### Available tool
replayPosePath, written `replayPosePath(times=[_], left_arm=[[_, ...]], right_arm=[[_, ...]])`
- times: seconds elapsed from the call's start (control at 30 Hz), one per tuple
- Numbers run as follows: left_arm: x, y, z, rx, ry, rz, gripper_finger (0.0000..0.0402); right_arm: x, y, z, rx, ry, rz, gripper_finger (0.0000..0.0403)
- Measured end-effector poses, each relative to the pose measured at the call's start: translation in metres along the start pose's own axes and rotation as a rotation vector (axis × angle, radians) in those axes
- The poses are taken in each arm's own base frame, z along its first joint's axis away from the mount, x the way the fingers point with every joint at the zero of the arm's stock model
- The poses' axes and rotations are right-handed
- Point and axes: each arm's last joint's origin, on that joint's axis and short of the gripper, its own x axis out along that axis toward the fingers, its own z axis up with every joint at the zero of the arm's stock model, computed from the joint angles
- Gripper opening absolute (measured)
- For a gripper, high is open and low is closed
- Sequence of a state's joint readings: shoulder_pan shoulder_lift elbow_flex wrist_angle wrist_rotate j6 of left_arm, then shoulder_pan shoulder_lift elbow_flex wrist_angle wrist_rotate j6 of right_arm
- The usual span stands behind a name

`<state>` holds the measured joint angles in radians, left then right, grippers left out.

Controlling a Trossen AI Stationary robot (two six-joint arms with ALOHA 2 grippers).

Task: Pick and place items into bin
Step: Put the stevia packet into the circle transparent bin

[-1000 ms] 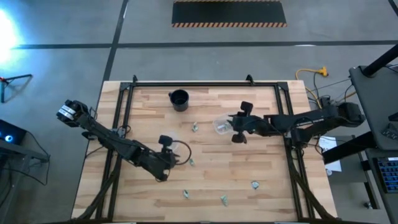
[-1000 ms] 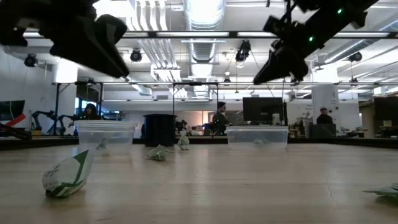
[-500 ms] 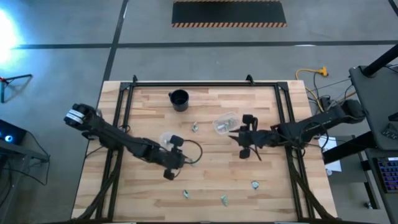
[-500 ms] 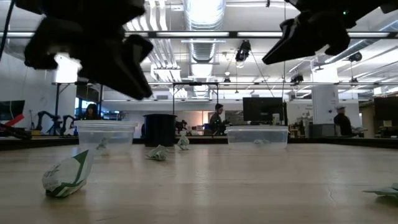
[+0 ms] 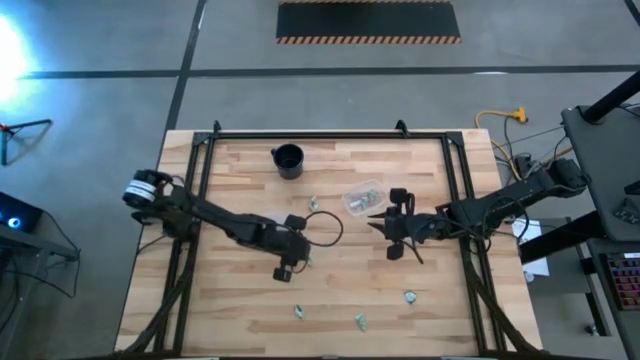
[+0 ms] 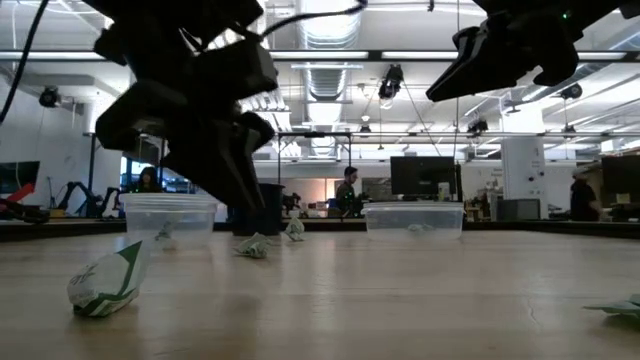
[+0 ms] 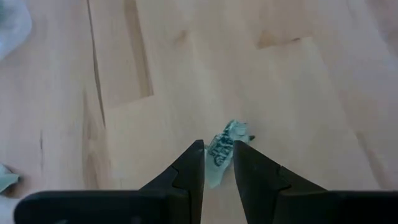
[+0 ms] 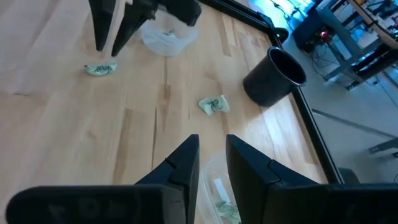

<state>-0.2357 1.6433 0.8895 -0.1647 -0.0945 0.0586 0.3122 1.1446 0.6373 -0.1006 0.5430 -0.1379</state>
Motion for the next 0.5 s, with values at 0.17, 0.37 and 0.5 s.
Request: replayPosePath(times=[0.17, 0.37, 0.5], left_arm=[[0.0057, 0.0056, -0.0020, -0.015, 0.012, -0.003, 0.0068], [0.0056, 0.0075, -0.0033, -0.020, 0.015, -0.001, 0.0068], [0.0062, 0.0075, -0.0035, -0.020, 0.014, -0.001, 0.0068]], right_arm=[[0.0001, 0.0002, -0.0007, -0.002, 0.003, 0.000, 0.0065], [0.0003, 0.0004, -0.0020, -0.006, 0.011, 0.001, 0.0060], [0.0003, 0.0004, -0.0020, -0.006, 0.010, 0.001, 0.0059]])
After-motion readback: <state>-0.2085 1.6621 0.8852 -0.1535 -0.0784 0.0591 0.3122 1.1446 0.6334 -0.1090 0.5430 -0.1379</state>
